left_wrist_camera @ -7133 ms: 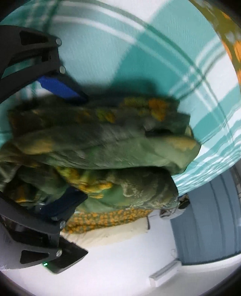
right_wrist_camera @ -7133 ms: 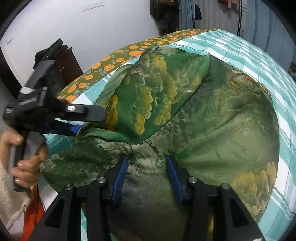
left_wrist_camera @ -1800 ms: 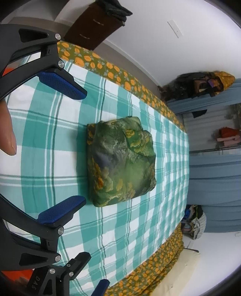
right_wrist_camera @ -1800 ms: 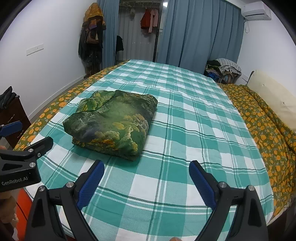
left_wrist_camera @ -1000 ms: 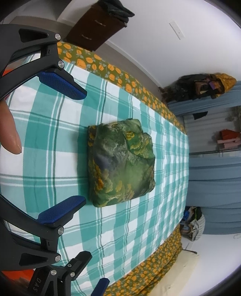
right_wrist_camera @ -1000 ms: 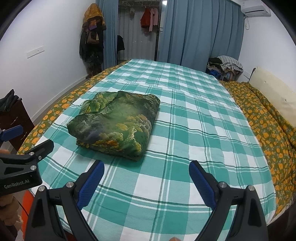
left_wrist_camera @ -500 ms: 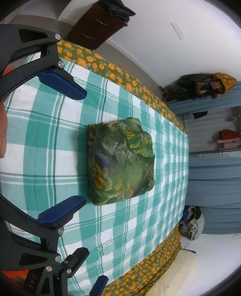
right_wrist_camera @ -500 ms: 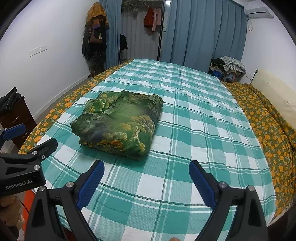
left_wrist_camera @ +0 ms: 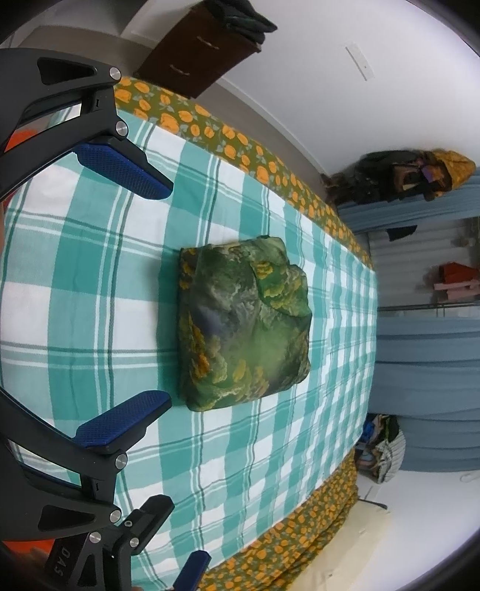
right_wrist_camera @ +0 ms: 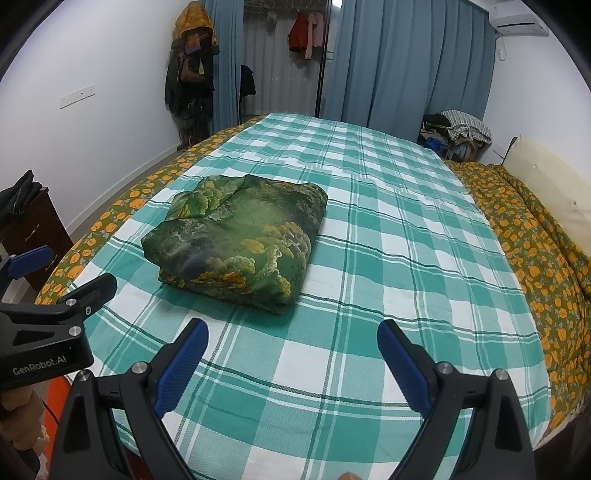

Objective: Fold large clothes

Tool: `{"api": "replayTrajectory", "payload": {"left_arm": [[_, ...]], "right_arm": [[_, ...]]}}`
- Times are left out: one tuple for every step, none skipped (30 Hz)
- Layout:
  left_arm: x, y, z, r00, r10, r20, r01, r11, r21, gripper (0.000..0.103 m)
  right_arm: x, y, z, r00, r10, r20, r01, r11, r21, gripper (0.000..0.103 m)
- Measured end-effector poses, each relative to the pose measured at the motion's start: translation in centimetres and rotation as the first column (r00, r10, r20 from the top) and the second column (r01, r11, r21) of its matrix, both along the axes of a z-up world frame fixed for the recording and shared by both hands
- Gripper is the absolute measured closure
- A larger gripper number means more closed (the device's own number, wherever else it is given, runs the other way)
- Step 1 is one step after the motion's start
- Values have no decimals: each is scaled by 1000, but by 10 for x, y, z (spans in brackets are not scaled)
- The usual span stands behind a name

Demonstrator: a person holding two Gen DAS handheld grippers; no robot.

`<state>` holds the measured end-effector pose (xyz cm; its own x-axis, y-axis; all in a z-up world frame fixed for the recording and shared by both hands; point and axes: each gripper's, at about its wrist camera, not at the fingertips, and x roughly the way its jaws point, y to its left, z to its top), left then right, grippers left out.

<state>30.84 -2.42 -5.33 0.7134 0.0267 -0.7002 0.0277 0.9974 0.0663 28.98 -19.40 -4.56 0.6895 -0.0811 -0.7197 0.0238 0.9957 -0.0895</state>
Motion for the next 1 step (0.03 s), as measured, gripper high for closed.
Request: {"api": "replayTrajectory", "payload": {"left_arm": [[0,0,0,1000,1,3,-1,1000,4,0]], "right_arm": [[0,-1,0,1000,0,0,0,1000,1,9]]}}
